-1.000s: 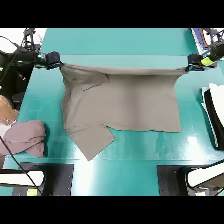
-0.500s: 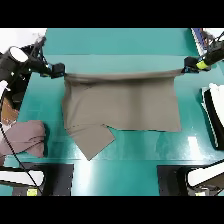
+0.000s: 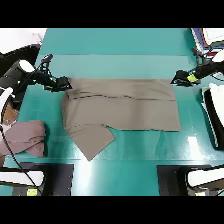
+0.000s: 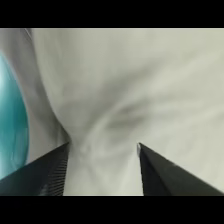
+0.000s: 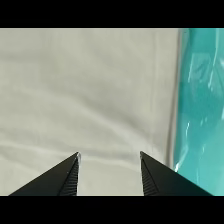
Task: Fold the shirts.
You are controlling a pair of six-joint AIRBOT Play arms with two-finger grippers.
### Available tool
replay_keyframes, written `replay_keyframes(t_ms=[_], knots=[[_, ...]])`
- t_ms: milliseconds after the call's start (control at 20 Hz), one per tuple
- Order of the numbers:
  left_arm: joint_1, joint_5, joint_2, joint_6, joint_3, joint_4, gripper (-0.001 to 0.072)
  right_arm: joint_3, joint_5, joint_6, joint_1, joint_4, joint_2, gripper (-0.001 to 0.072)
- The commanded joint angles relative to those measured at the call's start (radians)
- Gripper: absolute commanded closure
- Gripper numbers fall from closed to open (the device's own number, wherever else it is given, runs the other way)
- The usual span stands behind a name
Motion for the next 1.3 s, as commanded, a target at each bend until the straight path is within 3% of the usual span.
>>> replay_keyframes(t_ms=[0, 200, 500, 650, 1100, 1150, 1200, 1250], knots=[[0.001, -0.165, 0.077, -0.010, -0.049, 0.131, 0.0216, -0.074, 0.086, -0.045, -0.054, 0.029, 0.105, 0.0275], [0.001, -0.161, 0.340, -0.042, -0.372, 0.147, 0.0216, -0.314, 0.076, -0.049, -0.153, 0.030, 0.338, 0.0275], [0.001, -0.119, 0.648, -0.063, -0.807, -0.102, 0.0216, -0.515, 0.039, -0.058, -0.212, 0.029, 0.555, 0.0275], [0.000, -0.061, 0.656, -0.059, -0.884, -0.179, 0.0216, -0.518, 0.031, -0.060, -0.201, 0.029, 0.590, 0.0279], [0.000, 0.082, 0.656, -0.053, -0.919, -0.225, 0.0218, -0.518, 0.026, -0.065, -0.196, 0.029, 0.603, 0.0281], [0.000, 0.083, 0.656, -0.053, -0.919, -0.230, 0.0250, -0.518, 0.029, -0.065, -0.196, 0.029, 0.603, 0.0280], [0.000, 0.080, 0.656, -0.043, -0.919, -0.239, 0.0464, -0.518, 0.035, -0.065, -0.197, 0.027, 0.603, 0.0280], [0.000, 0.073, 0.656, -0.010, -0.919, -0.254, 0.0591, -0.518, 0.036, -0.065, -0.198, 0.027, 0.603, 0.0280]])
